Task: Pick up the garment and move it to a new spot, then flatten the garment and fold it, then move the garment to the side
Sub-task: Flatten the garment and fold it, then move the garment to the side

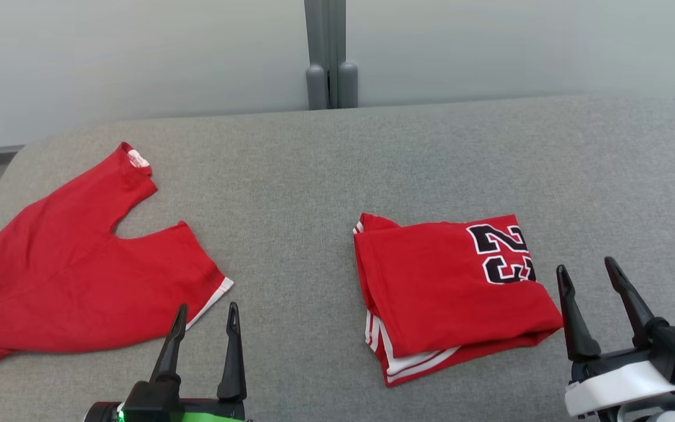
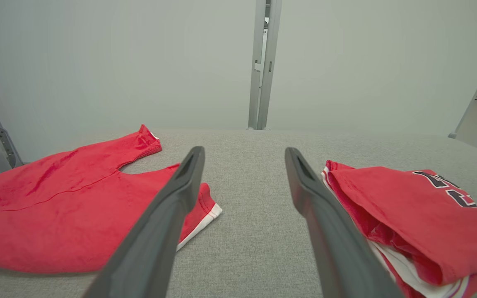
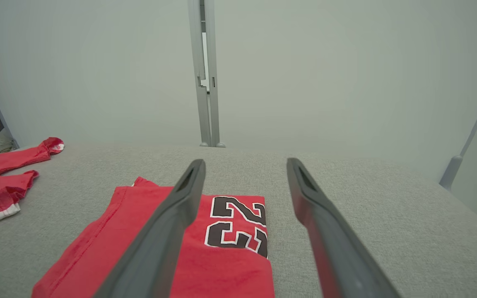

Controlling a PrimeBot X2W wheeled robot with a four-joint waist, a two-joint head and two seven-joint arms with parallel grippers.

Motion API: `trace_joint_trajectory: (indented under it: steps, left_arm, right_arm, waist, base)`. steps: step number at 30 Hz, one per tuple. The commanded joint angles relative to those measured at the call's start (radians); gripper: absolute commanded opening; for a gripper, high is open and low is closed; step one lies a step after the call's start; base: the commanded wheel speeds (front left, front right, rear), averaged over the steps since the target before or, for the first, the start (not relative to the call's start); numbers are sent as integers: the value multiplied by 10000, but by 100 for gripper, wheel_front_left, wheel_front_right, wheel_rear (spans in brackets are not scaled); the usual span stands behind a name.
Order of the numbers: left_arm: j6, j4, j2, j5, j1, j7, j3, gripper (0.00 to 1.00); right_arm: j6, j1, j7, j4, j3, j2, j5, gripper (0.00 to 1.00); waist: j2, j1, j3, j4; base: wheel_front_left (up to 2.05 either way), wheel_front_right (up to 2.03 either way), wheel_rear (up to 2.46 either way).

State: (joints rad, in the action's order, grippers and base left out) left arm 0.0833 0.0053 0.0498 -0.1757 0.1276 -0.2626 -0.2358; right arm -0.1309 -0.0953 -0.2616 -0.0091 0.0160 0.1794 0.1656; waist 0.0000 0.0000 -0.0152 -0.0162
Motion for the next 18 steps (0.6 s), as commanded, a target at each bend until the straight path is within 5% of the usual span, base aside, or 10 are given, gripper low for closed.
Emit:
trace_joint_trajectory:
  steps: [1,18]
  left_arm:
    - [-16,-25,15,73,135,-28,57,100]
    - [-152,23,15,464,407,-28,-66,100]
  right_arm:
    - [4,-141,-41,-18,50,-37,28,100]
    - [4,-515,-42,350,278,-223,-213,100]
  waist:
    - [0,0,198,76]
    - [0,0,401,-98]
  base:
    - [0,0,0]
    - [0,0,0]
